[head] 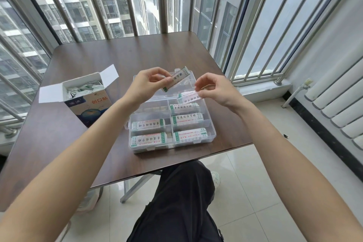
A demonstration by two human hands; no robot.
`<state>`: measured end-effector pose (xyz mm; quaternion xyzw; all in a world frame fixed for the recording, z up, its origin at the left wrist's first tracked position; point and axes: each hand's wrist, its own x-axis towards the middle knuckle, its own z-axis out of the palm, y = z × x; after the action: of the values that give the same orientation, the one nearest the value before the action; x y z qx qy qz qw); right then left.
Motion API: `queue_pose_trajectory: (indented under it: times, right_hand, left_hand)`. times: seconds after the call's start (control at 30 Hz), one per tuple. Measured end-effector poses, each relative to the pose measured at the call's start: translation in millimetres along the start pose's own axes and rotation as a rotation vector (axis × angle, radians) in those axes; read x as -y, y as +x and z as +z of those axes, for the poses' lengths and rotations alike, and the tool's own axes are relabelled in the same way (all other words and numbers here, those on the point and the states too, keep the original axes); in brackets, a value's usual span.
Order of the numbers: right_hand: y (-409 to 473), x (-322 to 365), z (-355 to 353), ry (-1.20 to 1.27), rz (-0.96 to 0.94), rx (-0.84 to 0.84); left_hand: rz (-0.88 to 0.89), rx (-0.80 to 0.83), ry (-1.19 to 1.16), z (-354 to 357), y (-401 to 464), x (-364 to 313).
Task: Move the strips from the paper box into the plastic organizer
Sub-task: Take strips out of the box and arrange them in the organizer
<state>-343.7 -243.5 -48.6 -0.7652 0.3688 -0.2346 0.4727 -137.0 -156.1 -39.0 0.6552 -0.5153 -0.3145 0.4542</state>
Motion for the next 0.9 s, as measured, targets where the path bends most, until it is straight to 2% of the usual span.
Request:
queue_pose_trajectory:
  times: [0.13,0.3,0.53,0.63,0.73,0.8,0.9]
  right_hand:
    - [5,1,7,-0.262,-0.010,0.004]
    - [9,4,24,-0.416,-0.053,0.050]
    - [2,16,33,-0.987,-0.240,0.113]
    - [-3,14,28,-0.896,-0.268,0.040]
    - [-5,3,17,-0.614,-0.178,-0.217]
    - [-3,-5,10,-0.537,-0.108,-0.321]
    - [0,-8,8,-0.576,-0.096,-0.209]
  left_hand:
    - [-0.016,-0.005,0.032,-2,0,5]
    - [-0.011,-0.039,0.018,-1,0,5]
    - [-0.005,0.013,0.100,3,-1,9]
    - [0.022,0.013,0.197,5,0,12]
    - [0.029,0.043,0.391,13,3,13]
    - [0.063,0.088,0.562,22,5,12]
    - [0.132,0.123,0.736,32,8,10]
